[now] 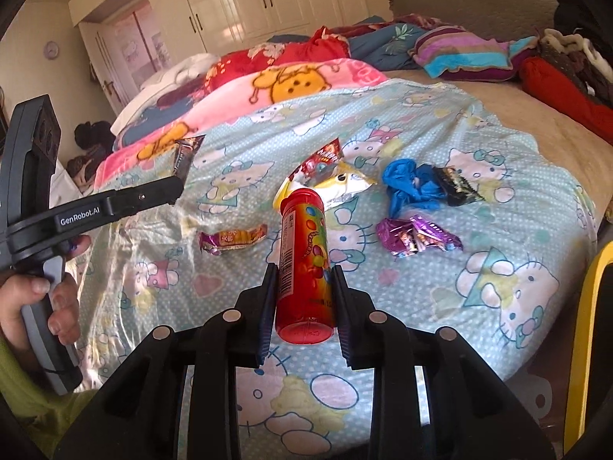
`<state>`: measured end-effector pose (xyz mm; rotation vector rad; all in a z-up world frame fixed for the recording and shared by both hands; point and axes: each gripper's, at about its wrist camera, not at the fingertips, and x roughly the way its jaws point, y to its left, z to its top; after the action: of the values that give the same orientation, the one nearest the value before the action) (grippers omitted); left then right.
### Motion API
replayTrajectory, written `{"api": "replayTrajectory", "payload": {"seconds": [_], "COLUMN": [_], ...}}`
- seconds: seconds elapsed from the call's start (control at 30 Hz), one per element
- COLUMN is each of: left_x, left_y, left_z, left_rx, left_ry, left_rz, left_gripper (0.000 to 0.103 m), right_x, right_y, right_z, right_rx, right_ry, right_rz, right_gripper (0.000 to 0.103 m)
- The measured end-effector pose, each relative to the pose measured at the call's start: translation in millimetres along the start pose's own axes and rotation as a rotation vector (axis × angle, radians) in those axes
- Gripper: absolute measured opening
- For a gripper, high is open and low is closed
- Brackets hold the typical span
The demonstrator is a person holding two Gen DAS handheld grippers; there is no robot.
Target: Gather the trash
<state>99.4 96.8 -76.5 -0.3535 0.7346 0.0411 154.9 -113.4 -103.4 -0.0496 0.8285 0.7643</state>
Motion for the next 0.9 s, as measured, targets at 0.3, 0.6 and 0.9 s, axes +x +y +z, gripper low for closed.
{"api": "replayTrajectory", "payload": {"seconds": [0.3, 0.6, 0.9], "left_x": [1, 3, 2], "left_y": [-35, -68, -93], "left_z": [1, -2, -5], "left_rx": [0.058, 0.108, 0.148], "left_ry": [-0.010, -0.013, -0.017], "left_rz": [-0.060, -0.112, -0.156], "left_gripper": [0.010, 0.010, 0.010], "right_x": [-25, -47, -67], "right_y": [-11, -30, -52], "right_z": [3, 1, -2], "right_rx": [0.029, 0.072, 0.116], "right_ry": [-0.057, -0.094, -0.137], "right_rz": [-0.020, -0.059, -0.106], "right_gripper": [0.027, 0.027, 0.027]}}
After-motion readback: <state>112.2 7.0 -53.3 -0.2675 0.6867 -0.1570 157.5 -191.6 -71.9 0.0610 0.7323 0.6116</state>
